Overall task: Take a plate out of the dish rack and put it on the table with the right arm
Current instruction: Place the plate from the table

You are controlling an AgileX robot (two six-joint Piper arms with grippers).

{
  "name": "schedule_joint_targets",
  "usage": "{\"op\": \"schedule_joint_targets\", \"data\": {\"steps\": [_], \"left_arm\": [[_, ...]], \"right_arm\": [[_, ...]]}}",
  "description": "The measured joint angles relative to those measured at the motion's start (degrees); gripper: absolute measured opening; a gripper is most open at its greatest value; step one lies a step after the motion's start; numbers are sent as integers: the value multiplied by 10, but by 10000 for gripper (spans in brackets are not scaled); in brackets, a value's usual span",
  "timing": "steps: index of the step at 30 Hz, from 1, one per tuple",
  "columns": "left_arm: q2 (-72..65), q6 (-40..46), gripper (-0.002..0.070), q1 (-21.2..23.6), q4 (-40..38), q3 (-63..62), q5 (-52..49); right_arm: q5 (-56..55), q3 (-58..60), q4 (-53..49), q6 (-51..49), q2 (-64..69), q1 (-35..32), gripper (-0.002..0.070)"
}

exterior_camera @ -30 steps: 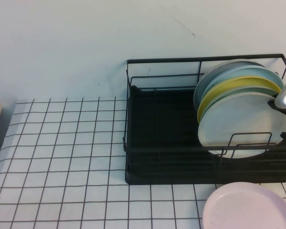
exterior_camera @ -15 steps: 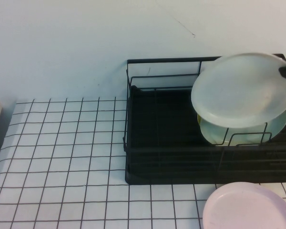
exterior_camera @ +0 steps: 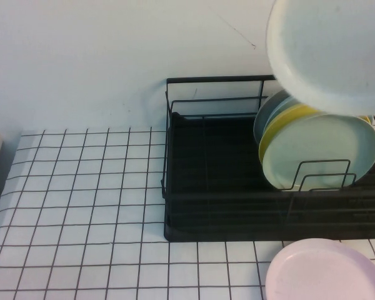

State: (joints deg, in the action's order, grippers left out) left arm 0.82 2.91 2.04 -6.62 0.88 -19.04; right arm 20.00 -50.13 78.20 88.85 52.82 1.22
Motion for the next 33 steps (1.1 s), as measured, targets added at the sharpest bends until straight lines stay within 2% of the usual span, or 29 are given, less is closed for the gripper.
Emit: {"op": "schedule_joint_targets", "data": {"steps": [3, 6, 11, 14, 19, 27, 33], "left_arm": [[0, 0, -4, 0, 0, 0, 0], [0, 0, -4, 0, 0, 0, 0], [0, 0, -4, 0, 0, 0, 0], [0, 0, -4, 0, 0, 0, 0], [0, 0, -4, 0, 0, 0, 0], [0, 0, -4, 0, 0, 0, 0], [0, 0, -4, 0, 0, 0, 0]], "right_arm": [[94, 0, -160, -194, -30, 0, 33], [226, 0, -306, -331, -39, 0, 33], [366, 5, -514, -485, -22, 0, 33], [391, 12, -596, -553, -1, 0, 32], [359, 49, -635, -579, 58, 0, 32], [284, 70, -634, -580, 213, 0, 32], [253, 70, -622, -579, 271, 0, 32]]}}
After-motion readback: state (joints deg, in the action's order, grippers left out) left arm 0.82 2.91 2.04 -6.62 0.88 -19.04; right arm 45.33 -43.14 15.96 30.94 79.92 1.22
